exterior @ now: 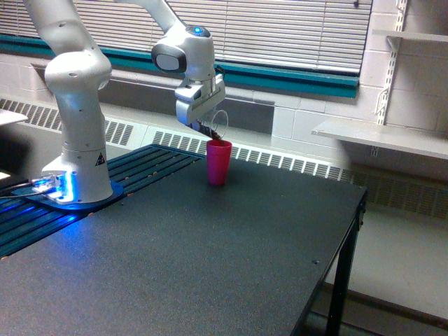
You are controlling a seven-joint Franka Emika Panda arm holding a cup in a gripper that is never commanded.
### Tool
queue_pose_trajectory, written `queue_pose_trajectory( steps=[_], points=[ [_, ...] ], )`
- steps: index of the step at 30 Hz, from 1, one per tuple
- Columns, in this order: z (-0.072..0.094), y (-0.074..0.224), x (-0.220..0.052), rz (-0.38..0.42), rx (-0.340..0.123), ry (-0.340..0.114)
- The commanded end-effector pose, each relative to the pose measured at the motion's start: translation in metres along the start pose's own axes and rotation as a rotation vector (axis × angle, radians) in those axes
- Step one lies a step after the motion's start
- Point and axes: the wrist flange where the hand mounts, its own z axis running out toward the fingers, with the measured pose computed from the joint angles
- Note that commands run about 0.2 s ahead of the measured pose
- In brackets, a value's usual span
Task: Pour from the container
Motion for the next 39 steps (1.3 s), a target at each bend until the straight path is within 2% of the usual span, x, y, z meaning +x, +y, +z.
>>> queue_pose_trajectory(
  steps=[1, 39],
  points=[
    [-0.0024, -0.003, 0.0007, -0.008, 0.005, -0.019],
    [-0.0111, -0.0018, 0.0058, 0.007, 0.044, -0.082]
  ],
)
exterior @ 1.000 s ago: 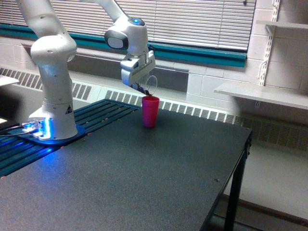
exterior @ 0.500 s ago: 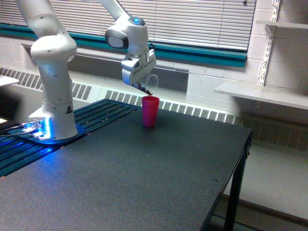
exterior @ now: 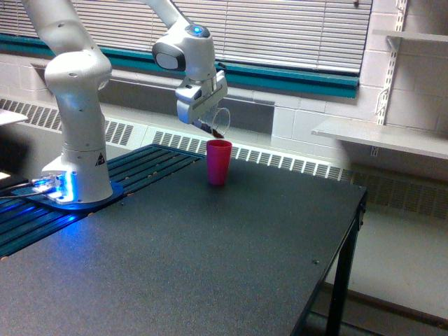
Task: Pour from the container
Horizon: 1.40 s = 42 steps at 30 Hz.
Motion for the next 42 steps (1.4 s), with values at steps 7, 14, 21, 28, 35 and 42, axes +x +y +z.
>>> queue_pose_trajectory(
  steps=[7, 14, 21, 28, 35, 42],
  points=[
    [-0.0047, 0.0007, -0.0017, -0.03, 0.011, -0.034],
    [-0.0078, 0.0011, -0.0013, -0.037, 0.019, -0.055],
    [-0.0089, 0.0036, 0.0005, -0.038, 0.022, -0.072],
    [-0.0088, 0.0065, 0.0024, -0.036, 0.017, -0.083],
    [-0.0095, 0.0087, 0.0035, -0.032, 0.02, -0.096],
    [-0.0108, 0.0099, 0.0062, -0.03, 0.024, -0.104]
  ],
)
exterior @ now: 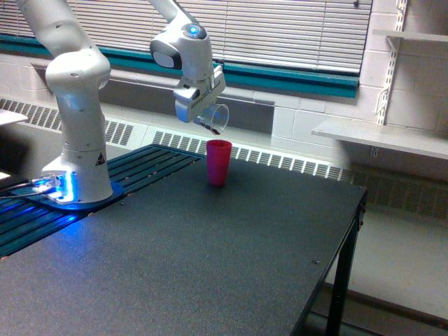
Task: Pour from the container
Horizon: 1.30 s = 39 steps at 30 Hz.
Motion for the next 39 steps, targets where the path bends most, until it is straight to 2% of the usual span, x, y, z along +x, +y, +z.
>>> queue_pose_trajectory(
  steps=[1, 6, 8, 10, 13, 15, 27, 39],
  points=[
    [-0.001, 0.004, 0.003, -0.014, -0.001, -0.011],
    [-0.006, 0.003, 0.008, -0.002, 0.017, -0.022],
    [-0.011, 0.0, 0.012, 0.004, 0.042, -0.029],
    [-0.01, 0.002, 0.009, 0.0, 0.033, -0.036],
    [-0.014, 0.0, 0.009, 0.002, 0.054, -0.047],
    [-0.013, 0.002, 0.007, 0.0, 0.045, -0.054],
    [-0.016, 0.0, -0.003, -0.014, 0.062, -0.098],
    [-0.008, 0.009, 0.0, 0.002, 0.047, -0.137]
  ],
)
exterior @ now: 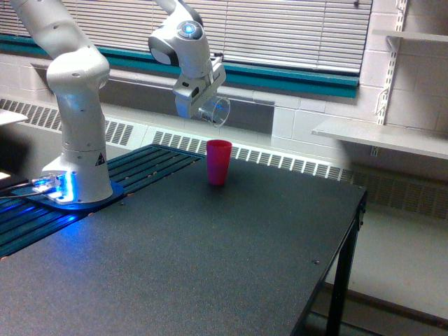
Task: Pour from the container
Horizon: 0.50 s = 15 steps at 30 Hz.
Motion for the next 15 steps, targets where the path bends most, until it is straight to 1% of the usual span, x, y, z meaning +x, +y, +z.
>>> queue_pose_trajectory(
  steps=[1, 11, 15],
  points=[
    [0.005, 0.01, 0.006, -0.009, -0.019, -0.015],
    [0.009, 0.016, 0.017, 0.015, -0.025, -0.026],
    [0.009, 0.016, 0.022, 0.022, -0.021, -0.024]
  ],
)
